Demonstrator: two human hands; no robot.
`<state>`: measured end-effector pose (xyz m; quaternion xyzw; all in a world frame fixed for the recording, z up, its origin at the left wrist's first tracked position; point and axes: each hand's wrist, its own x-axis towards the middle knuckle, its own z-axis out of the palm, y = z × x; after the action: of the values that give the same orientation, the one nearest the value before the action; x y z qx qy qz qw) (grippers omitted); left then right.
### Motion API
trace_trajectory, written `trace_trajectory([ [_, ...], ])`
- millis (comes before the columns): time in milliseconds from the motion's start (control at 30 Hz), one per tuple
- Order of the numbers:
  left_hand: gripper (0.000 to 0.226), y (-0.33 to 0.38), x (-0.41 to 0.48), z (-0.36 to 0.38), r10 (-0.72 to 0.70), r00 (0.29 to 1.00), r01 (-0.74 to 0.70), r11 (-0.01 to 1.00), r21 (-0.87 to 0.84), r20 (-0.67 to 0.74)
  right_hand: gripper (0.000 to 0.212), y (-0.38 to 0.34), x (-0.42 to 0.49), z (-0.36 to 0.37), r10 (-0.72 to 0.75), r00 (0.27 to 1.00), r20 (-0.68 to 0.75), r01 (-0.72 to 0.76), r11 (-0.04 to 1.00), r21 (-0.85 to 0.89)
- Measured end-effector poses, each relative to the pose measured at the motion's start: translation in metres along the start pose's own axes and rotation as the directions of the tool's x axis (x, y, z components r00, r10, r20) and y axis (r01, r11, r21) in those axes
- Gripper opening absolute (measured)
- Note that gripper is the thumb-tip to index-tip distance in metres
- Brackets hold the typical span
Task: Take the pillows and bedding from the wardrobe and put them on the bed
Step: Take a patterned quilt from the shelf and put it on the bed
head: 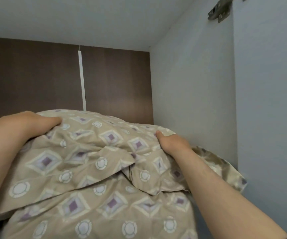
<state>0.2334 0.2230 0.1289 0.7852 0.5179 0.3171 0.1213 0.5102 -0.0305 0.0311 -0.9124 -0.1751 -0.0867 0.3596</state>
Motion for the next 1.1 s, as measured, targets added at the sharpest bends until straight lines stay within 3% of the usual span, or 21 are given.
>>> trace_trajectory([
  [67, 0.118, 0.002, 0.000, 0.006, -0.005, 0.999, 0.004, 0.999, 0.032, 0.041, 0.102, 0.000, 0.005, 0.004, -0.004, 1.000, 0.010, 0.004, 1.000, 0.001],
  [167, 0.121, 0.006, -0.003, 0.020, -0.002, 0.998, -0.012, 0.975, 0.221, 0.064, 0.108, 0.004, 0.013, 0.009, -0.013, 0.999, 0.044, 0.015, 0.999, -0.039],
  [267, 0.103, 0.015, -0.015, 0.036, -0.003, 0.999, 0.026, 0.898, 0.439, -0.054, 0.105, 0.005, 0.022, 0.015, -0.019, 0.997, 0.076, 0.023, 0.998, -0.051],
  [400, 0.073, 0.028, -0.027, 0.047, 0.059, 0.992, 0.007, 0.850, 0.526, -0.109, 0.091, 0.004, 0.028, 0.026, -0.031, 0.992, 0.118, 0.039, 0.997, -0.064],
  [500, 0.063, 0.027, -0.031, 0.051, 0.054, 0.990, 0.011, 0.895, 0.446, -0.133, 0.074, 0.004, 0.027, 0.033, -0.047, 0.995, 0.090, 0.049, 0.999, -0.022],
  [633, 0.094, 0.008, -0.038, 0.053, -0.002, 0.986, 0.043, 0.969, 0.241, -0.167, 0.057, 0.007, 0.018, 0.035, -0.024, 0.998, 0.049, 0.017, 0.989, 0.144],
  [767, 0.054, -0.008, -0.044, 0.044, 0.121, 0.983, -0.115, 0.992, 0.050, -0.138, 0.052, 0.002, 0.010, 0.033, -0.042, 0.999, 0.011, 0.035, 0.932, 0.361],
  [867, 0.021, -0.007, -0.051, 0.029, 0.218, 0.937, -0.239, 0.970, -0.047, -0.272, 0.026, 0.000, -0.001, 0.021, -0.065, 0.991, -0.115, 0.110, 0.888, 0.446],
  [1100, 0.023, -0.008, -0.053, -0.019, 0.231, 0.779, -0.382, 0.912, -0.149, -0.583, 0.034, -0.021, -0.029, -0.037, -0.105, 0.922, -0.372, 0.302, 0.796, 0.525],
])
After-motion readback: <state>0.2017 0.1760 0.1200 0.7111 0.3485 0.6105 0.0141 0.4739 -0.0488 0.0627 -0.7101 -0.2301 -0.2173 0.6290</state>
